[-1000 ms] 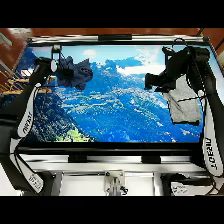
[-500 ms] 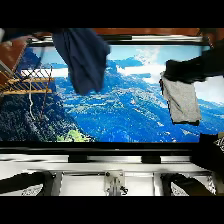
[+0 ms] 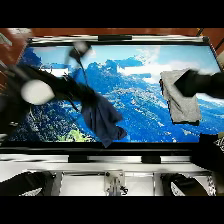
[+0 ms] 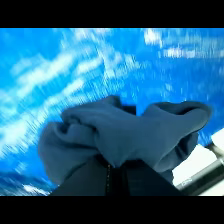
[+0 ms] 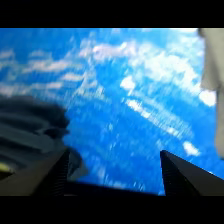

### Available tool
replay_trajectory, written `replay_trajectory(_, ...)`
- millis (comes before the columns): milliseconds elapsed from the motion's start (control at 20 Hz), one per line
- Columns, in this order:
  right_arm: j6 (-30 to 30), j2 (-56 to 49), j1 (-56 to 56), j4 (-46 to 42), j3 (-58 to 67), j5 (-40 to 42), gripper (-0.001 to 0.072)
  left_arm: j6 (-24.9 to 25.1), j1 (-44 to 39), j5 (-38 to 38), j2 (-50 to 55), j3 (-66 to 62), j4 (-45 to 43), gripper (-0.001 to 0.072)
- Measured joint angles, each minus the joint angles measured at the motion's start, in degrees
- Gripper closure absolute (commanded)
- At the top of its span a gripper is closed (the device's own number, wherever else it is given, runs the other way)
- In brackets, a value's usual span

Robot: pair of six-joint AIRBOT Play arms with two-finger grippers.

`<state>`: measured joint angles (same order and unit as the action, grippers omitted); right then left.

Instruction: Fold the shirts.

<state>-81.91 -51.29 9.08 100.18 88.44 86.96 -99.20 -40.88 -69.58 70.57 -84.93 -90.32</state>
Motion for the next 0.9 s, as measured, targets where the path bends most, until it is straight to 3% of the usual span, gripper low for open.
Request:
replay_trajectory(50,-0.5,0.1,0.0,2.0,-3.0,0.3,0.0044,-2.5,-0.5,0.7,-0.1,4.3,0.4,-0.0013)
replay_trajectory(200,-1.9,0.3,0.1,6.5,-14.1,-1.1,0.0044,-6.7,0.3,-0.3,-0.5,11.0,0.9,-0.0013)
replay_trajectory(600,-3.7,0.3,0.0,10.3,-35.1,-10.4,0.0044,-4.7,9.1,-8.2,-8.1,22.9,3.7,-0.0013)
replay_trajectory(900,-4.3,0.3,0.1,16.4,-46.1,-16.0,0.0044,-4.9,10.3,3.2,-10.4,37.6,11.8,-0.0002)
